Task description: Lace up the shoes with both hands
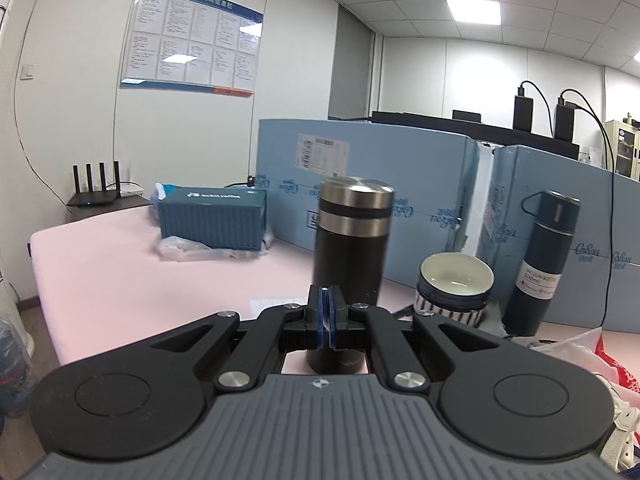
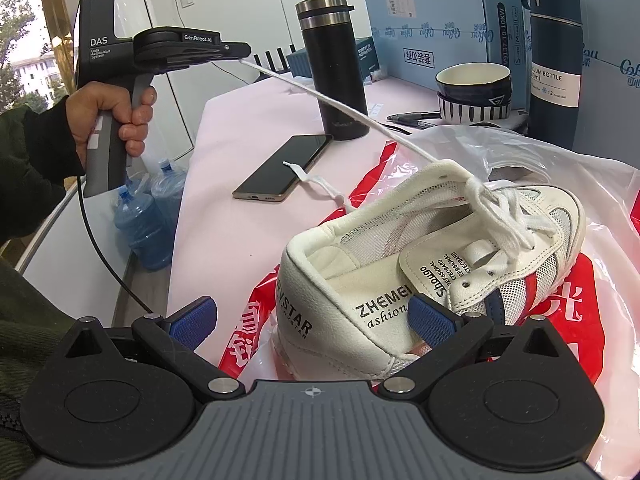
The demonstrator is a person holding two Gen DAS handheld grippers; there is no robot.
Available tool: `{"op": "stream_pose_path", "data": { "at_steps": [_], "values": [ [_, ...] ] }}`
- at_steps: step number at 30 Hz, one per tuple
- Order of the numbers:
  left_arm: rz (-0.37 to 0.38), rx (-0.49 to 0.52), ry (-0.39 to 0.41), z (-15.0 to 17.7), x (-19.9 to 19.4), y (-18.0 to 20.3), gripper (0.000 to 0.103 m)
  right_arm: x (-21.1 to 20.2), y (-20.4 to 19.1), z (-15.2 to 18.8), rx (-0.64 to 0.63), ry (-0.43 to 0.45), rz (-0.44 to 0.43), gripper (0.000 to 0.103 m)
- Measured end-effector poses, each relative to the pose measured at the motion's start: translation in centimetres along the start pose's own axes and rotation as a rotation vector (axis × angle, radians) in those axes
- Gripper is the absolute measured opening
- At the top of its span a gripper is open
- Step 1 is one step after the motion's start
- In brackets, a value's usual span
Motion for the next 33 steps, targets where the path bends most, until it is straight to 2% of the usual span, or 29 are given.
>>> {"op": "stream_pose_path", "data": {
  "at_steps": [9,17,19,21,24,27,33],
  "values": [
    [-0.048,0.006,0.038,-1.6,-0.3,-1.7,0.003,0.0,0.0,0.0,0.005,-0.001,-0.002,0.103],
    [-0.046,0.019,0.040,-2.3,-0.3,-2.1,0.003,0.0,-0.2,0.0,-0.002,0.000,0.002,0.103],
    [-0.044,0.010,0.038,-2.3,-0.3,-2.1,0.003,-0.6,-0.4,-0.4,-0.002,0.033,0.003,0.103],
    [-0.036,-0.002,0.041,-2.3,-0.5,-2.1,0.003,-1.8,-0.7,-1.2,-0.009,0.101,0.001,0.103],
    [-0.030,-0.018,0.034,-2.2,-1.0,-2.5,0.003,-3.9,-0.1,-2.5,-0.018,0.218,0.055,0.103],
    [-0.035,-0.019,0.012,-1.8,-1.4,-3.1,0.005,-5.5,1.3,-3.4,0.035,0.297,0.094,0.103],
    [-0.059,-0.052,-0.086,1.2,-2.2,-4.4,0.006,-5.3,3.4,-3.2,0.119,0.293,0.159,0.103]
  ]
}}
Point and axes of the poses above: each gripper's, at about its wrist camera, not at the fingertips, and x roughly the way its jaws point, y to its right, z to its underside, the point moved 7 cm from there along x, roughly the way its jaws point, and after that the axes turned 6 degrees about z, right-handed, at the moved point
